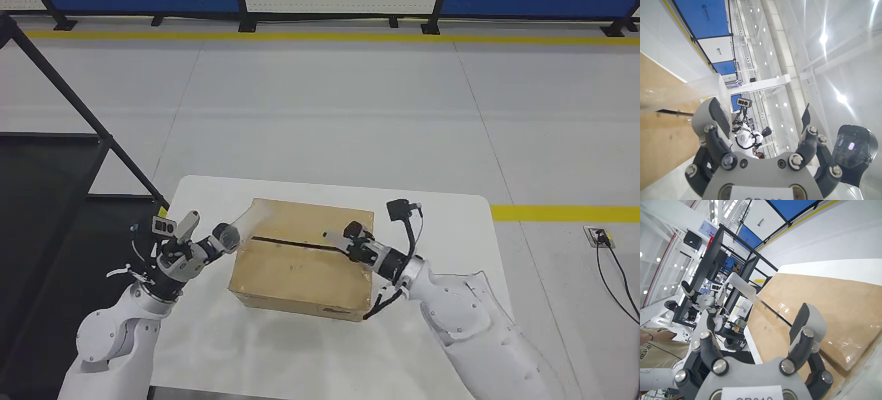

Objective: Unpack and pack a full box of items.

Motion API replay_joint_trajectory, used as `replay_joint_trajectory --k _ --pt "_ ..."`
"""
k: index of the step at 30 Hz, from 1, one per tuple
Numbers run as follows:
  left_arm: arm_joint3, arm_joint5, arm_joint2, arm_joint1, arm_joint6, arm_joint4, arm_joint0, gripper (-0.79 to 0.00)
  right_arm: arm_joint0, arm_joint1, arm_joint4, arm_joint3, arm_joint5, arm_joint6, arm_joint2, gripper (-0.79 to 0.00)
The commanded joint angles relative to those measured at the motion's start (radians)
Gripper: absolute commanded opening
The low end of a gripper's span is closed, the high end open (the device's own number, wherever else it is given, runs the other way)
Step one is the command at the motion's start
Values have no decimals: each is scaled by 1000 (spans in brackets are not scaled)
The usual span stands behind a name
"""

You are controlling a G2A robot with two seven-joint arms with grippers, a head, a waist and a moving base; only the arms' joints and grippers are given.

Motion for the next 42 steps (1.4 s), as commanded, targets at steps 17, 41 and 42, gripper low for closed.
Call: replay_joint_trajectory --k 17,41,42 --pt "72 151 13 14 -43 -49 -87 0 44 -32 -541 -38 125 -147 -200 0" --pt "152 258 63 38 -147 6 -208 0 265 -183 -1160 124 552 -295 -474 -25" --pt "154 257 64 39 -147 5 -209 0 268 -188 -1184 127 566 -279 -479 -18"
